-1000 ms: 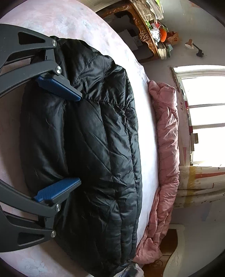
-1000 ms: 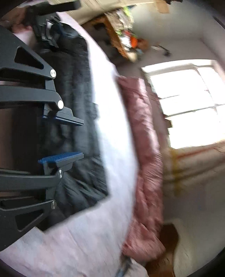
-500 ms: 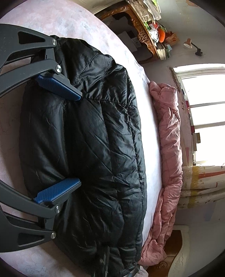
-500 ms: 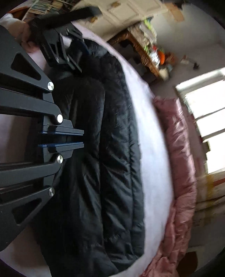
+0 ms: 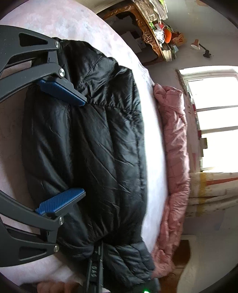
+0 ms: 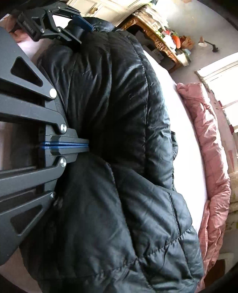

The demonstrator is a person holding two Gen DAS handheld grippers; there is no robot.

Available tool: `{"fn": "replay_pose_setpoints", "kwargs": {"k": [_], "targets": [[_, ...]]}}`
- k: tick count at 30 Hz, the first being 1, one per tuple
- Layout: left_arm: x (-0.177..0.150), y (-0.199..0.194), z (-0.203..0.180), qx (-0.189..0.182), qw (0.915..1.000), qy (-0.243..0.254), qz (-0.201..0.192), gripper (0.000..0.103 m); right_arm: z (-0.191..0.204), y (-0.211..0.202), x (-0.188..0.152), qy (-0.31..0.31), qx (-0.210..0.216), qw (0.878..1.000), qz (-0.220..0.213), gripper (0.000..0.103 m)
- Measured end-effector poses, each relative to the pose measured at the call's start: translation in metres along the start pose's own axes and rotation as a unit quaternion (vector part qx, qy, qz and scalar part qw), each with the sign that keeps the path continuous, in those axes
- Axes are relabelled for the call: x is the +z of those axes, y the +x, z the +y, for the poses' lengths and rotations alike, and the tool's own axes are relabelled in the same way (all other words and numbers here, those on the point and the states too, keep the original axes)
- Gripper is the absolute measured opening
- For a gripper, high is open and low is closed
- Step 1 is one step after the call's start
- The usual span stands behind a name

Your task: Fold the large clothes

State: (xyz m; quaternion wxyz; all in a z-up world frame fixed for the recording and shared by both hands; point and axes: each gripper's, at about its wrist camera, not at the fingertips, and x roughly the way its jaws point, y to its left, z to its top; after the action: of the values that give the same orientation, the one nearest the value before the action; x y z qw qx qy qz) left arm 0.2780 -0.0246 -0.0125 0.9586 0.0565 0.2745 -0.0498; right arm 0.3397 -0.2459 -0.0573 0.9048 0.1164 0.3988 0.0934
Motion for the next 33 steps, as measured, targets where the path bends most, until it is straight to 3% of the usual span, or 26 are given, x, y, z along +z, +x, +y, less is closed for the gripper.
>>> {"fn": "replay_pose_setpoints", "kwargs": {"k": [2,5,8,10,12,13,16,18,20,23,27,29,31,33], "targets": [[0.0,-0.004,0.001,-0.007,0.9999,-0.002,-0.009,0.086,-0.001,-0.007,-0.002,0.002,0.003,1.0,-0.018,0.0],[0.001,0.003,-0.003,0.008,0.9999,0.006,0.007,0.086,0.001,-0.028,-0.006,0.0,-0.007,0.999,-0.049,0.005],[0.001,0.006,-0.002,0.008,0.9999,0.006,0.012,0.087,-0.003,-0.064,-0.019,0.002,-0.003,0.996,-0.089,0.033],[0.001,0.006,-0.001,0.005,0.9999,0.002,0.011,0.087,-0.008,-0.086,-0.023,0.01,-0.017,0.993,-0.114,0.061],[0.0,0.006,0.0,0.004,0.9999,0.0,0.013,0.088,-0.02,-0.112,-0.029,0.025,-0.049,0.988,-0.142,0.069],[0.0,0.007,-0.001,0.004,0.9999,0.0,0.013,0.089,-0.027,-0.123,-0.033,0.037,-0.06,0.985,-0.157,0.081],[0.0,0.006,-0.001,0.005,0.9999,0.001,0.014,0.091,-0.059,-0.151,-0.046,0.087,-0.1,0.971,-0.2,0.102],[0.0,0.006,-0.001,0.005,0.9999,0.0,0.014,0.092,-0.085,-0.162,-0.055,0.129,-0.135,0.957,-0.223,0.103],[0.0,0.006,-0.001,0.004,0.9999,0.0,0.014,0.092,-0.113,-0.161,-0.056,0.168,-0.147,0.952,-0.211,0.103],[-0.002,0.005,-0.001,0.003,0.9999,-0.001,0.015,0.094,-0.152,-0.152,-0.053,0.235,-0.059,0.952,-0.187,0.103],[-0.003,0.006,-0.002,0.003,0.9999,0.001,0.016,0.094,-0.18,-0.141,-0.056,0.3,0.04,0.935,-0.183,0.101],[-0.003,0.006,-0.002,0.004,0.9998,0.002,0.017,0.095,-0.178,-0.135,-0.052,0.297,0.041,0.936,-0.183,0.092],[-0.003,0.006,-0.003,0.004,0.9998,0.002,0.018,0.095,-0.173,-0.121,-0.047,0.295,0.04,0.94,-0.165,0.074],[-0.003,0.007,-0.003,0.004,0.9998,0.002,0.018,0.095,-0.176,-0.106,-0.044,0.303,0.034,0.942,-0.142,0.064]]}}
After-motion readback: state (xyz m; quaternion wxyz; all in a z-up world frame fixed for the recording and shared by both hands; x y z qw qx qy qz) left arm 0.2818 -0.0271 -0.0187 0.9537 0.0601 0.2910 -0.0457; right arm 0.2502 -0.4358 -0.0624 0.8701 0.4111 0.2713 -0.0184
